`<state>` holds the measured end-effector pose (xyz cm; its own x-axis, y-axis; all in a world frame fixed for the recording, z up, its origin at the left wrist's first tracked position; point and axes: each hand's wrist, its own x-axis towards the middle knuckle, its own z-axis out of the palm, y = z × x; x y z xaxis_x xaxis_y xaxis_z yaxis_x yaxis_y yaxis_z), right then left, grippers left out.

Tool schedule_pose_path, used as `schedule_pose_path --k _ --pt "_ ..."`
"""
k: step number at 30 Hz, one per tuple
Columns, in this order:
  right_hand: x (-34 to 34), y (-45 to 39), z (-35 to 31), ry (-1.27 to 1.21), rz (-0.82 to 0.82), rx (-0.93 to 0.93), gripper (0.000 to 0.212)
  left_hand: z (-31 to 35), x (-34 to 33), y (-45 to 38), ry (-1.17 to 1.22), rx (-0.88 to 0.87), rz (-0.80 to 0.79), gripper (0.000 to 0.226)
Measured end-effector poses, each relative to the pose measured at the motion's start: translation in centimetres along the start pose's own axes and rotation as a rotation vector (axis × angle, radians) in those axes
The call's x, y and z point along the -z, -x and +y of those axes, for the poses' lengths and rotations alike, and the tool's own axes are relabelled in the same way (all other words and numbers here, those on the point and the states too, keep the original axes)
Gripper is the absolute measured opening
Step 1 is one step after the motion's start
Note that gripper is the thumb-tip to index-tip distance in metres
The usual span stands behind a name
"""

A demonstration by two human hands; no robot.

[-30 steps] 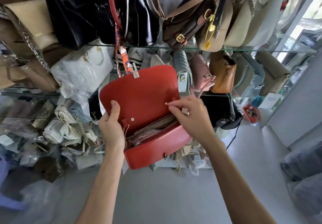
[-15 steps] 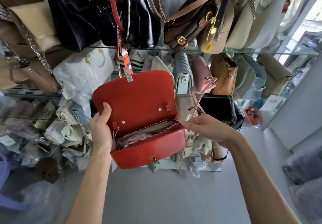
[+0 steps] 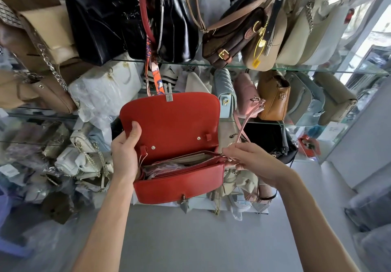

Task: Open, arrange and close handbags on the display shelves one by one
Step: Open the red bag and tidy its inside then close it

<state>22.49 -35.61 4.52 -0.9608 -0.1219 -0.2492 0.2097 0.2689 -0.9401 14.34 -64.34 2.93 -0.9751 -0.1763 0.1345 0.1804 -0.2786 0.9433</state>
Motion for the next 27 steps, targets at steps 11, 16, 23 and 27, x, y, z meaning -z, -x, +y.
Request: schedule_pose_path --k 11,16,23,27 --pt "-1.0 -0.5 0.0 -0.342 0.044 0.034 0.015 -0.8 -0.3 -0.4 0.074 0.083 0.072 0.023" --pt "-1.8 -0.3 -1.0 -0.435 0.124 0.169 0.016 -4.0 0.6 -1.2 0.169 0.131 0.053 0.045" --pt "-3.1 0.2 -3.1 -0.532 0.109 0.322 0.024 -7.4 0.4 -2.0 -0.214 0.735 -0.167 0.064" --pt "-3.4 0.1 -3.5 -0.359 0.136 0.278 0.023 -4.4 -0.5 -0.5 -1.081 0.39 -0.441 0.055"
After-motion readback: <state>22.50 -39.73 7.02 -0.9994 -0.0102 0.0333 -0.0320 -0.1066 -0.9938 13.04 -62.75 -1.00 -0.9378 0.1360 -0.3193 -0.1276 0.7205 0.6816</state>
